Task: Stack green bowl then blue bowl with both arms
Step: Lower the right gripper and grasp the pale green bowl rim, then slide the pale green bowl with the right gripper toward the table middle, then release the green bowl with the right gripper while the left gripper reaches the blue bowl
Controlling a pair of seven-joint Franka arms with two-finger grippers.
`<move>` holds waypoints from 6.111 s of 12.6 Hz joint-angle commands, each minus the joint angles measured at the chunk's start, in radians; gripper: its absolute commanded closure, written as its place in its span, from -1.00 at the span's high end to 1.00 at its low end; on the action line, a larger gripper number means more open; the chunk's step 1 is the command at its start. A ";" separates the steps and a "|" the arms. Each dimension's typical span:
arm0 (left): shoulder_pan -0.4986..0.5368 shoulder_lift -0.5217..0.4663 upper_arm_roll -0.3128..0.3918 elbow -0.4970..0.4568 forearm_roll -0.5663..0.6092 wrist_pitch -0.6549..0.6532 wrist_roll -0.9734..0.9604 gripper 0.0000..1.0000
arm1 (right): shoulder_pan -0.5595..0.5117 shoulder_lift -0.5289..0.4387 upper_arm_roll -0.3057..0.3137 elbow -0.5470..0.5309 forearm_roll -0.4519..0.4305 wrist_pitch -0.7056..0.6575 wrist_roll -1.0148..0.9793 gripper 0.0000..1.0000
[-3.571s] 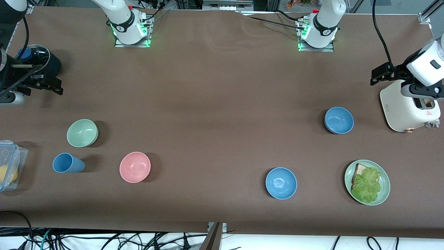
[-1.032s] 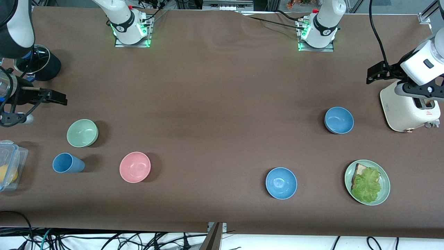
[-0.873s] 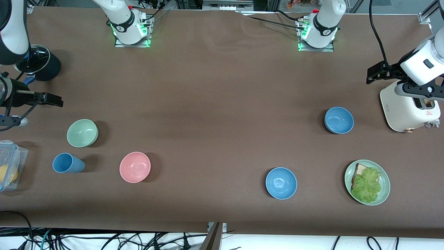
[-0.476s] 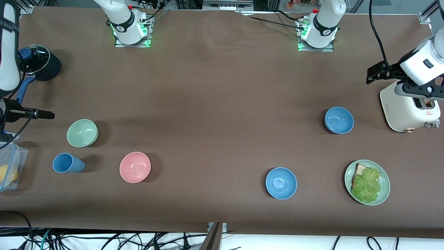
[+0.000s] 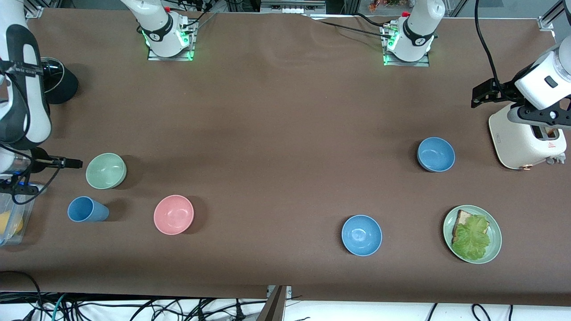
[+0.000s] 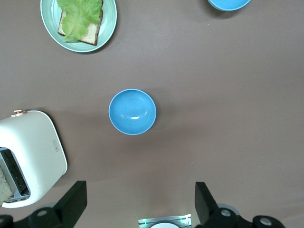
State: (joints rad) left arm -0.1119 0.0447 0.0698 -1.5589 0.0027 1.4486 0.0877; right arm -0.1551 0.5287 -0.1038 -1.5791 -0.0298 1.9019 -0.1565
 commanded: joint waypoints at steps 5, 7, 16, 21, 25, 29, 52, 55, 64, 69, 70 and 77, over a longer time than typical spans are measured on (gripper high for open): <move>0.003 0.003 -0.001 0.020 -0.004 -0.020 0.004 1.00 | -0.037 0.054 0.010 -0.088 0.047 0.163 -0.038 0.98; 0.003 0.003 -0.001 0.020 -0.004 -0.020 0.004 1.00 | -0.055 0.070 0.012 -0.090 0.048 0.180 -0.066 0.98; 0.006 0.003 0.001 0.017 -0.004 -0.022 0.006 1.00 | -0.057 0.097 0.013 -0.140 0.099 0.246 -0.075 0.96; 0.006 0.003 0.001 0.017 -0.004 -0.022 0.006 1.00 | -0.057 0.102 0.013 -0.140 0.111 0.238 -0.103 -0.48; 0.006 0.001 0.002 0.019 -0.004 -0.028 0.006 1.00 | -0.057 0.102 0.016 -0.136 0.113 0.233 -0.146 -1.00; 0.004 0.001 -0.001 0.020 -0.004 -0.030 0.006 1.00 | -0.047 0.088 0.019 -0.105 0.184 0.176 -0.140 -1.00; 0.003 0.001 -0.002 0.025 -0.003 -0.030 0.003 1.00 | 0.621 0.125 0.274 0.070 0.195 0.193 1.165 -1.00; 0.000 0.001 -0.004 0.025 -0.004 -0.030 0.000 1.00 | 0.673 0.151 0.274 0.070 0.212 0.244 1.206 -1.00; -0.002 0.006 0.002 0.028 0.000 -0.017 0.004 1.00 | 0.763 0.201 0.276 0.070 0.269 0.327 1.243 -1.00; 0.006 0.015 0.001 0.026 -0.003 0.039 0.006 1.00 | 0.779 0.228 0.274 0.070 0.323 0.353 1.243 -1.00; 0.006 0.015 0.001 0.022 -0.001 0.076 0.006 1.00 | 0.779 0.229 0.274 0.070 0.323 0.353 1.243 -0.75; -0.008 0.050 -0.002 0.003 -0.013 0.142 0.006 1.00 | 0.731 0.198 0.240 0.255 0.272 0.118 1.194 1.00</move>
State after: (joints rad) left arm -0.1107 0.0762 0.0667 -1.5601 0.0026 1.5740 0.0877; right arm 0.6033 0.7359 0.1523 -1.4205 0.2643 2.1489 1.0688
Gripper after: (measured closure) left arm 0.000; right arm 0.216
